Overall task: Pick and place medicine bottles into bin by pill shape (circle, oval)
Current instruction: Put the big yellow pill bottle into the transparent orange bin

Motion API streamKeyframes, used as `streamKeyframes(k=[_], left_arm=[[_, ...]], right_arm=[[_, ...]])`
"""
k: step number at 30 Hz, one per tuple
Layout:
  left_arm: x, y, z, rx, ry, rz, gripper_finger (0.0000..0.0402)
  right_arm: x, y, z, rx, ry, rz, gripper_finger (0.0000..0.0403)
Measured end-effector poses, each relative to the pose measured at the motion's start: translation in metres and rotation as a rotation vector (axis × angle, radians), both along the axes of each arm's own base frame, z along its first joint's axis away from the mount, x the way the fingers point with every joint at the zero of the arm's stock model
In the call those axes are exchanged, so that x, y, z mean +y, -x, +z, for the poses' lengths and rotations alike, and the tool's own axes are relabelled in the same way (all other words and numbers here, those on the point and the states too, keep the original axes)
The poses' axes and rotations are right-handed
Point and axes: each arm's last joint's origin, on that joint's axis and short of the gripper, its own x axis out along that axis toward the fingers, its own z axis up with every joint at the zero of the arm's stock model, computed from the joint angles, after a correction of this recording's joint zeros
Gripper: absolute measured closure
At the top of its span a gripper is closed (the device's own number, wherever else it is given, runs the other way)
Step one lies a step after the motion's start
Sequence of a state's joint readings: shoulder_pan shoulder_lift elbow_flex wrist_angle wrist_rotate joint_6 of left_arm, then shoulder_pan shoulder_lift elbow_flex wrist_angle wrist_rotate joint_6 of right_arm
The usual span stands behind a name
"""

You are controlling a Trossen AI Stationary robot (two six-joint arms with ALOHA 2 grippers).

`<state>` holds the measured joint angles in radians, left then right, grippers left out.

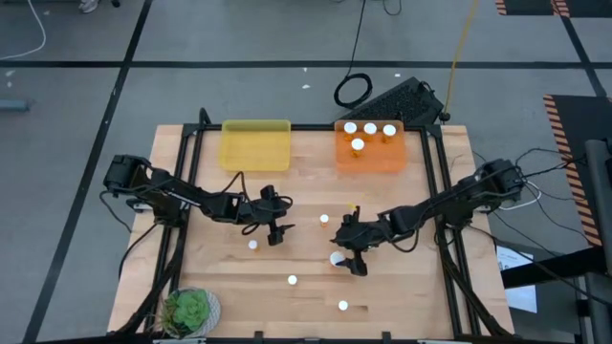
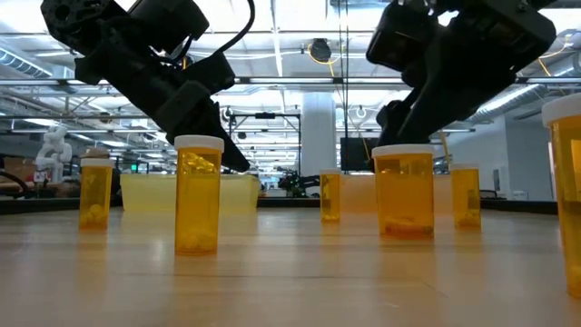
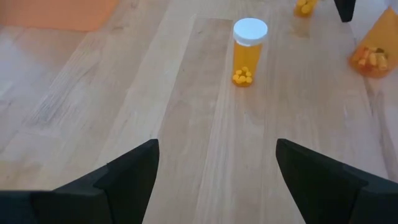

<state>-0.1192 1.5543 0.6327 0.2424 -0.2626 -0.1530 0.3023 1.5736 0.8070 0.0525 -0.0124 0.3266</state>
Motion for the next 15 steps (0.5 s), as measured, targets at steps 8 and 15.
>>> streamKeyframes(k=[8,15], left_arm=[[0.0,-0.0002,0.0002,0.0,-0.015,-0.011,0.0073],[0.0001,-0.0011,0.0014,-0.013,-0.02,-0.016,0.0073]], right_arm=[[-0.002,-0.0008,-0.0102,0.041,0.014,0.012,0.0057],[-0.0052,-0.0014,-0.0025,0.008,0.007,-0.001,0.0057]])
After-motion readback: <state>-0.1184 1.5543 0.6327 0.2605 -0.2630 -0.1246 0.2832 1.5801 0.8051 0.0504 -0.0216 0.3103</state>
